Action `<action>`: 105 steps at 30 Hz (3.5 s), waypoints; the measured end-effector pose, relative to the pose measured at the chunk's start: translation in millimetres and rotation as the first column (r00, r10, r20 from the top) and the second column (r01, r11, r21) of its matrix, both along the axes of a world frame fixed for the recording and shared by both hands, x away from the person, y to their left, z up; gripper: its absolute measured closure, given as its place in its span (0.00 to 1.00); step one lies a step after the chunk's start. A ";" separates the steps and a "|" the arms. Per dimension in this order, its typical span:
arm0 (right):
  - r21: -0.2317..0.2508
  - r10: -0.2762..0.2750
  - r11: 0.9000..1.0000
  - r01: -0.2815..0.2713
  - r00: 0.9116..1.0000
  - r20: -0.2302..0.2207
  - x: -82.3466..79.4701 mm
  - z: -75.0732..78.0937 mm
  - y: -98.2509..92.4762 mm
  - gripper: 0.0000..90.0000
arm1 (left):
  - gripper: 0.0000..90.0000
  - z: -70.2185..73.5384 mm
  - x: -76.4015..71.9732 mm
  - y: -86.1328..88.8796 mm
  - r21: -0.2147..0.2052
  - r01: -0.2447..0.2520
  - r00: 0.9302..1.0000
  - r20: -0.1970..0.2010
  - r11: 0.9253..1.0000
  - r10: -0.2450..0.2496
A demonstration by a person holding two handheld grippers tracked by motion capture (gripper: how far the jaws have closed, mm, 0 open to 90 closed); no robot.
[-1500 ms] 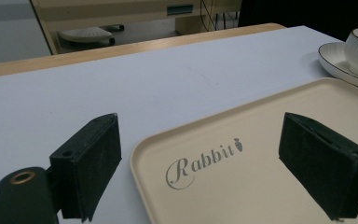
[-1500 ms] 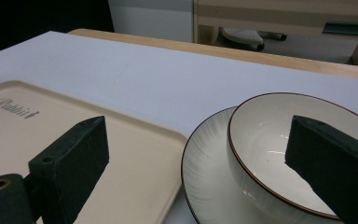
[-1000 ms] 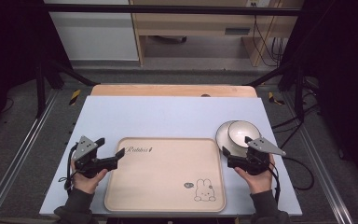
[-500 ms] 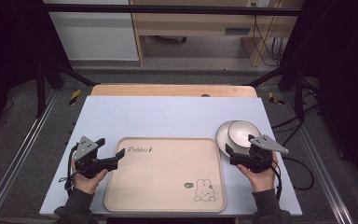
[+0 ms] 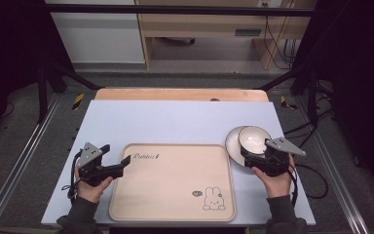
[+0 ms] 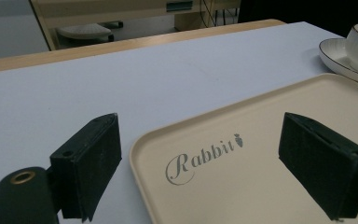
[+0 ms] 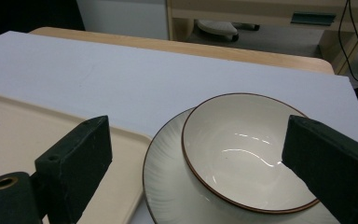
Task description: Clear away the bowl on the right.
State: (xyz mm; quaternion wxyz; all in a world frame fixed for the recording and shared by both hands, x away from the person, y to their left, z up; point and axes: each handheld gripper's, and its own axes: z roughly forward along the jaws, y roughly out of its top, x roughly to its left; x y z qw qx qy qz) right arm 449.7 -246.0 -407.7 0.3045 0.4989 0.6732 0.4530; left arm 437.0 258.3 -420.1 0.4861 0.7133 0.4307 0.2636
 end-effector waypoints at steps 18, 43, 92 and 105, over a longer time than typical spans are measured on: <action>0.005 -0.082 0.997 0.082 0.996 -0.035 16.3 6.5 -19.7 0.13 | 0.14 -0.1 0.1 -0.3 0.004 0.000 1.000 -0.001 1.000 0.000; -0.028 -0.131 0.991 0.129 0.986 -0.104 49.2 -1.0 -36.9 0.22 | 0.14 -1.9 0.9 -0.8 0.013 0.000 1.000 -0.008 1.000 0.001; -0.074 -0.197 0.980 0.183 0.894 -0.403 81.3 -35.5 -55.1 0.79 | 0.15 -5.4 2.7 -1.9 0.026 0.003 1.000 -0.023 1.000 -0.002; -0.044 -0.206 0.977 0.208 0.873 -0.441 84.8 -37.7 -58.2 0.86 | 0.16 -5.7 3.0 -2.1 0.029 0.002 1.000 -0.026 1.000 -0.001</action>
